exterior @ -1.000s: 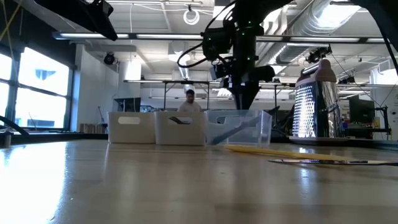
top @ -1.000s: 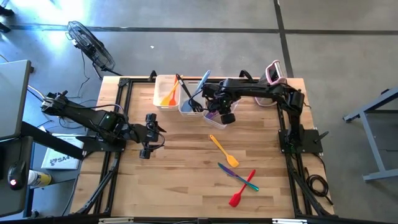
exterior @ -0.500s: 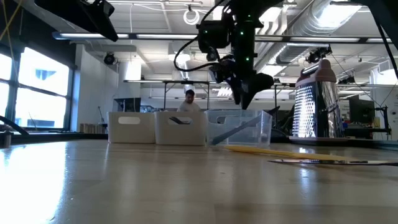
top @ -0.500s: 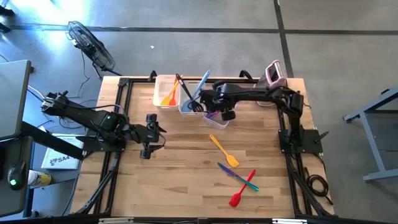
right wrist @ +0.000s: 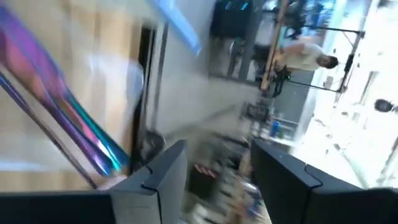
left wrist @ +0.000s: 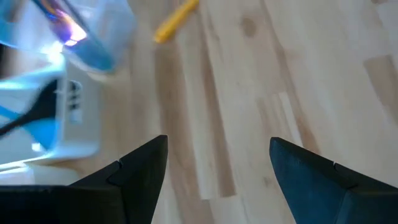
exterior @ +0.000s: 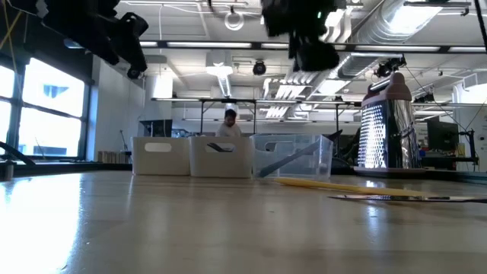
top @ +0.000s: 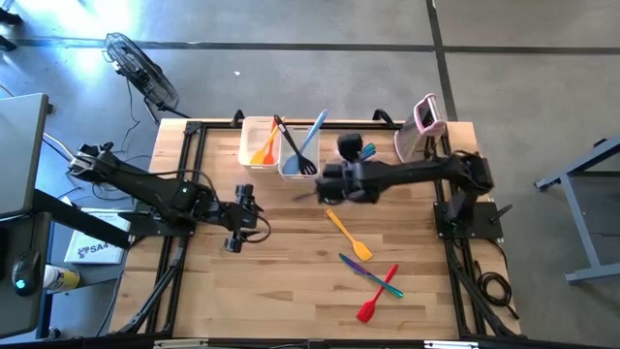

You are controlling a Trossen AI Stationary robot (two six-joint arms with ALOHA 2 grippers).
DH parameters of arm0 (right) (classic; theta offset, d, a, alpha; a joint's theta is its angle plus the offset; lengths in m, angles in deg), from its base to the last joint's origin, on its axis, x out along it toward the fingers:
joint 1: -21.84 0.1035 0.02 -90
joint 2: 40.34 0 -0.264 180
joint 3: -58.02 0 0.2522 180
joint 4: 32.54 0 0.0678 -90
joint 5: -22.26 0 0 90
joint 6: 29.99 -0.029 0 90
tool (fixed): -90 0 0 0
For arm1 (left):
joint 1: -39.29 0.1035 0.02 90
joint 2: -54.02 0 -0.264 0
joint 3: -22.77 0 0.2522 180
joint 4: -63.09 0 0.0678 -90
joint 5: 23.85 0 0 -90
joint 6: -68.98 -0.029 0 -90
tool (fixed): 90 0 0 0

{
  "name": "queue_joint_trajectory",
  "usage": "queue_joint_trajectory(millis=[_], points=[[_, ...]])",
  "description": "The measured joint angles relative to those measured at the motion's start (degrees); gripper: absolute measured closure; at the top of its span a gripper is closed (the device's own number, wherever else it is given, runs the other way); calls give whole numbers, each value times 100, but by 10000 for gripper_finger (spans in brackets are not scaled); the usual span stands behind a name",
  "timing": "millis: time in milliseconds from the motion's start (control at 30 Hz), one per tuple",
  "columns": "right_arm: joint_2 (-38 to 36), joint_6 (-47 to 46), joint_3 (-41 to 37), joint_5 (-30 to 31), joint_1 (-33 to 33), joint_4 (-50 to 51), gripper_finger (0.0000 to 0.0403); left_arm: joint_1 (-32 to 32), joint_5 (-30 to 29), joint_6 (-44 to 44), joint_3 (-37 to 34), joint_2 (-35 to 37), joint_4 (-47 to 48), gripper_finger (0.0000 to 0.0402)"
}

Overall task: Pick & Place Kitchen Items
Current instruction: Put the yellow spatula into the left white bin

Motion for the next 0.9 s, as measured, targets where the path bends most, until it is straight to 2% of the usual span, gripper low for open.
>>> queue_joint_trajectory(millis=[100, 333, 433, 500, 600, 667, 800, 900], points=[[-416, -1153, 0, -427, 579, 4, 232, 0, 478, 9, 0, -147, 21, 126], [-1227, -4794, 2, -2814, 1755, -156, 232, -2, 1905, 6, 2, -313, 10, 126], [-1323, -5924, 2, -3809, 2119, -230, 232, -2, 2130, 2, 2, -311, 2, 126], [-1300, -6561, 0, -4251, 2321, -235, 232, -2, 2120, 2, 2, -310, 8, 126], [-1216, -7341, -135, -4739, 2537, -247, 232, -2, 2082, 3, 2, -310, 7, 126], [-1133, -7707, -317, -4851, 2612, -246, 232, -2, 2074, 13, 2, -310, 8, 126], [-959, -8019, -833, -4855, 2636, -667, 232, -2, 2072, 50, 2, -308, 1, 126], [-889, -8251, -1284, -5247, 2461, -1304, 232, -2, 2072, 48, 2, -308, -63, 126]])
